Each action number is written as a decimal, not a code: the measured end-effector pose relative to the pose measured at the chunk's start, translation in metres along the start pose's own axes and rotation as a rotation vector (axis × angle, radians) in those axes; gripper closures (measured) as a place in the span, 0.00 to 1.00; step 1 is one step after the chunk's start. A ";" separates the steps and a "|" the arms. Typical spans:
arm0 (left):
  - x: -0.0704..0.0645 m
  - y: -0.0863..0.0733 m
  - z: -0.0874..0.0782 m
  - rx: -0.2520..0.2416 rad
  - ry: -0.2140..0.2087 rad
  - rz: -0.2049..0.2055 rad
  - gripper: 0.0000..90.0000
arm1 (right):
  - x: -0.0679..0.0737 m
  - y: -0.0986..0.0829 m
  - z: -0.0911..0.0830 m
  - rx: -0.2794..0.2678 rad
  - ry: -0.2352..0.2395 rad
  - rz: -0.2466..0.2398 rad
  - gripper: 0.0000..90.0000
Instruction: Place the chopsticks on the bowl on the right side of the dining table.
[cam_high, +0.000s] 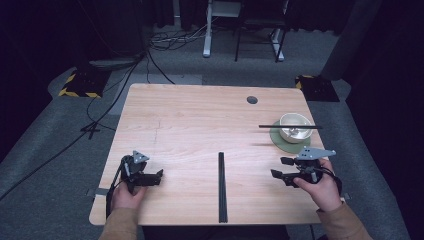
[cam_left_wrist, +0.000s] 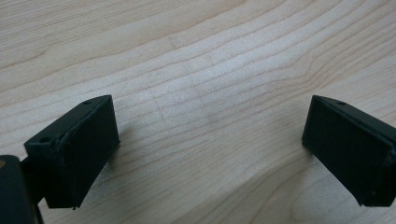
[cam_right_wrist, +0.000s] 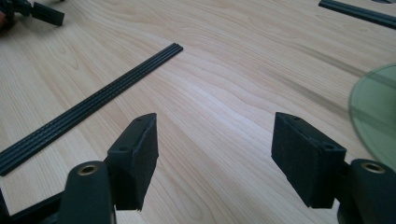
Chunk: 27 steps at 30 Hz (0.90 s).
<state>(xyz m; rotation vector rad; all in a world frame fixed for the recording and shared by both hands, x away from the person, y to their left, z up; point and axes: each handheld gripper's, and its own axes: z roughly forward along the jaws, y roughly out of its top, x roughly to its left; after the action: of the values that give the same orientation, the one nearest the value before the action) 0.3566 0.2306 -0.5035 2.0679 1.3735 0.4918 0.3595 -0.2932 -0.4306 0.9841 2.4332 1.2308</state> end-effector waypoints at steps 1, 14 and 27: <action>0.000 0.000 0.000 -0.002 0.001 -0.001 0.04 | 0.002 -0.002 0.003 -0.009 0.001 0.008 0.36; 0.000 0.000 0.000 -0.001 0.001 -0.001 0.04 | 0.010 -0.023 0.034 0.082 -0.023 -0.029 0.35; 0.000 0.000 0.000 0.001 0.001 0.000 0.04 | 0.017 -0.042 0.057 0.108 -0.031 -0.045 0.32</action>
<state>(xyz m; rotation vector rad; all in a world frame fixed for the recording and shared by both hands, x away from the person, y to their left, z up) 0.3565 0.2306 -0.5034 2.0685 1.3743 0.4921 0.3554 -0.2645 -0.4970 0.9638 2.5055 1.0718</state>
